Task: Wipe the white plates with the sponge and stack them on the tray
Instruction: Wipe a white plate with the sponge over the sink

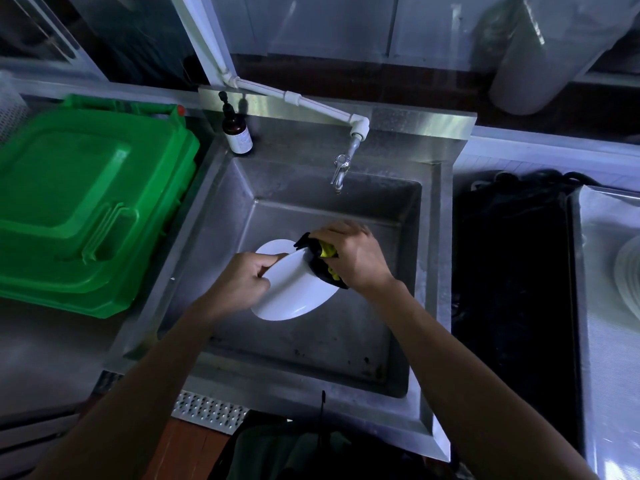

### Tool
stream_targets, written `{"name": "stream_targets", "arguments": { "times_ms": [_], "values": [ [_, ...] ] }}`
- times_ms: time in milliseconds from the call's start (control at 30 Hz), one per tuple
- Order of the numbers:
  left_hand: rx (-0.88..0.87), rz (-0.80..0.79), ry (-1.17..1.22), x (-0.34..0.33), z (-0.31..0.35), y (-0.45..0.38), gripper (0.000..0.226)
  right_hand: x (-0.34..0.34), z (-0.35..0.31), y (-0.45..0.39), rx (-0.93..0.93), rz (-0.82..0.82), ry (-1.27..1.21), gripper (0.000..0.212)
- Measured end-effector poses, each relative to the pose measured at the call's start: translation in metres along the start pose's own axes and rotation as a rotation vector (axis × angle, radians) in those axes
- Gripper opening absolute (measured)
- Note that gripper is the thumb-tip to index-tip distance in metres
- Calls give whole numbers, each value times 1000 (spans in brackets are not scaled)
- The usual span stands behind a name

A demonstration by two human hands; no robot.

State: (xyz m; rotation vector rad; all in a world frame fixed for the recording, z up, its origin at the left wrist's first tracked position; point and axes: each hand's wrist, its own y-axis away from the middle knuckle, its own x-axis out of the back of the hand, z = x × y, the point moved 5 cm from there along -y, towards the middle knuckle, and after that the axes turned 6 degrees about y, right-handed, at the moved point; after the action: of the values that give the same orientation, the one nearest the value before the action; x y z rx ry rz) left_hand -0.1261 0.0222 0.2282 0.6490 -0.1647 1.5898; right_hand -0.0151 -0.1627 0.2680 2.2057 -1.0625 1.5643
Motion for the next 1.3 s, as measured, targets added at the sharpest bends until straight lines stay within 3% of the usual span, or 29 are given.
{"name": "stream_targets", "arguments": {
  "times_ms": [67,167,400,500,567,633,700,733,867,1100,1300],
  "values": [
    [-7,15,-20,0,4,0,90,-2,3,3,-4,29,30,25],
    [17,99,-96,1,6,-2,87,-5,6,9,4,86,41,28],
    [-34,367,-64,-2,1,2,53,1,11,14,47,201,85,24],
    [22,463,-14,-5,-15,9,44,8,12,14,55,214,75,23],
    [217,497,194,-9,-38,15,39,14,12,14,54,244,69,22],
    [545,535,705,-17,-61,26,30,18,12,15,60,275,75,22],
    [763,424,1217,-35,-64,33,39,21,12,16,71,289,87,23],
    [786,353,1332,-39,-60,33,48,22,11,16,79,294,89,23],
    [731,252,1451,-43,-33,18,67,21,7,17,103,316,96,23],
    [675,458,1637,-40,-7,0,24,7,15,28,100,243,65,25],
    [635,542,1498,-42,-9,-2,14,-6,18,46,69,105,26,41]
  ]
}}
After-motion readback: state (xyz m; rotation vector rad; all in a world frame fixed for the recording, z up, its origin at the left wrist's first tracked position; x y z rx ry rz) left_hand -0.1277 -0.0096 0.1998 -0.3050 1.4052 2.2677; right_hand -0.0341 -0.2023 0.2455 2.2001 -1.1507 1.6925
